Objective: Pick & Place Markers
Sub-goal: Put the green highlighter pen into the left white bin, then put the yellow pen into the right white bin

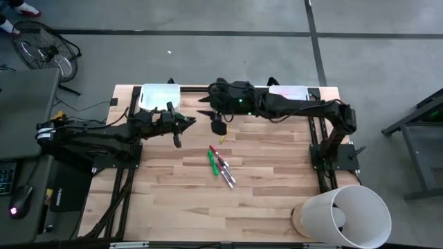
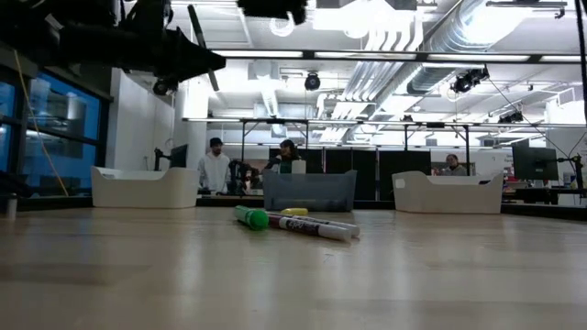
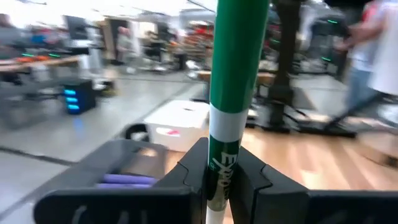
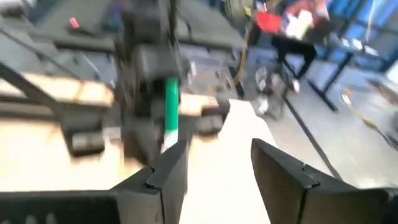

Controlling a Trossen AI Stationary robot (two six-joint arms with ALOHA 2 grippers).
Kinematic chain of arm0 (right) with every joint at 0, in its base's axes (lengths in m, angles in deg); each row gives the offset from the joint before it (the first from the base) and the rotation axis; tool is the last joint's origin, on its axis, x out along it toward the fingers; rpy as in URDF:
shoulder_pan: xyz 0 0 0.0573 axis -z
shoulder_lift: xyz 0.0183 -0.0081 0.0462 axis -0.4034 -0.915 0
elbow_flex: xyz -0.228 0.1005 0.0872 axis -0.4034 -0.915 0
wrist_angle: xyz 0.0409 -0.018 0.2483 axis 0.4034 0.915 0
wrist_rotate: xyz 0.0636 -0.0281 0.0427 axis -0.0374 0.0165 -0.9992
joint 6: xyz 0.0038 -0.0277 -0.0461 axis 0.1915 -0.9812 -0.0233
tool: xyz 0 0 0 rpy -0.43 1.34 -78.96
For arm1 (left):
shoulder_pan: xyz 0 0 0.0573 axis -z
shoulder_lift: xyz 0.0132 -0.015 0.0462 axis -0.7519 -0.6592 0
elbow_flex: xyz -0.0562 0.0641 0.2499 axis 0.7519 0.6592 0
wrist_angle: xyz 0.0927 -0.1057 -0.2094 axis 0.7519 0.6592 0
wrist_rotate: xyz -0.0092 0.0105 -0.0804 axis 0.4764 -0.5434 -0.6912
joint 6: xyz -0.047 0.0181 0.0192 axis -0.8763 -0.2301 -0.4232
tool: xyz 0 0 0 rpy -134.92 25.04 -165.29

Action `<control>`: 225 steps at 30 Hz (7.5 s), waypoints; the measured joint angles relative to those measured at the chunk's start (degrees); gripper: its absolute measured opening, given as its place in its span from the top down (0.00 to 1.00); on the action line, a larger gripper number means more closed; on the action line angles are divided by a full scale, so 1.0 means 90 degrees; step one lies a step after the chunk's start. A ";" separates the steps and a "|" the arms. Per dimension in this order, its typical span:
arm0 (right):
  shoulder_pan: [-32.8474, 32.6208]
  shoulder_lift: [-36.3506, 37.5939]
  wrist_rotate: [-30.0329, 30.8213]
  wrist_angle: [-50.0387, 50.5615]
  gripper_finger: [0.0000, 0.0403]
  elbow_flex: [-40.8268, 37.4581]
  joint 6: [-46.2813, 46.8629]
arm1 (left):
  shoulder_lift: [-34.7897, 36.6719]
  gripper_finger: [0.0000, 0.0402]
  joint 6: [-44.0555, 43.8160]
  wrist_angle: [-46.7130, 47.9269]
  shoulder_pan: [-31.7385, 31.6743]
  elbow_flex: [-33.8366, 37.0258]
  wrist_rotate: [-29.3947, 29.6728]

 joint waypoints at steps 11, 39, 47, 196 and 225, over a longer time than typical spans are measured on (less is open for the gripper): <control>0.0000 0.0137 0.0632 0.2033 0.59 -0.0170 0.0227 | 0.0457 0.92 0.0026 0.0665 -0.0002 -0.0001 0.1865; -0.0032 0.0132 0.0190 0.0215 0.59 -0.2093 0.1083 | -0.0109 0.92 -0.1082 0.6146 -0.3725 -0.2211 0.0773; -0.0032 0.0132 0.0185 0.0218 0.59 -0.2093 0.1083 | -0.1001 0.91 -0.1677 0.6300 -0.4828 -0.2214 0.0128; 0.1349 -0.2158 -0.2753 0.0943 0.59 -0.2079 -0.3332 | 0.1581 0.72 -0.1894 0.6251 0.0340 -0.1932 -0.1164; 0.0534 -0.2143 -0.0876 0.1682 0.59 -0.2067 -0.1848 | 0.1579 0.72 -0.1843 0.6544 0.0338 -0.1932 -0.1080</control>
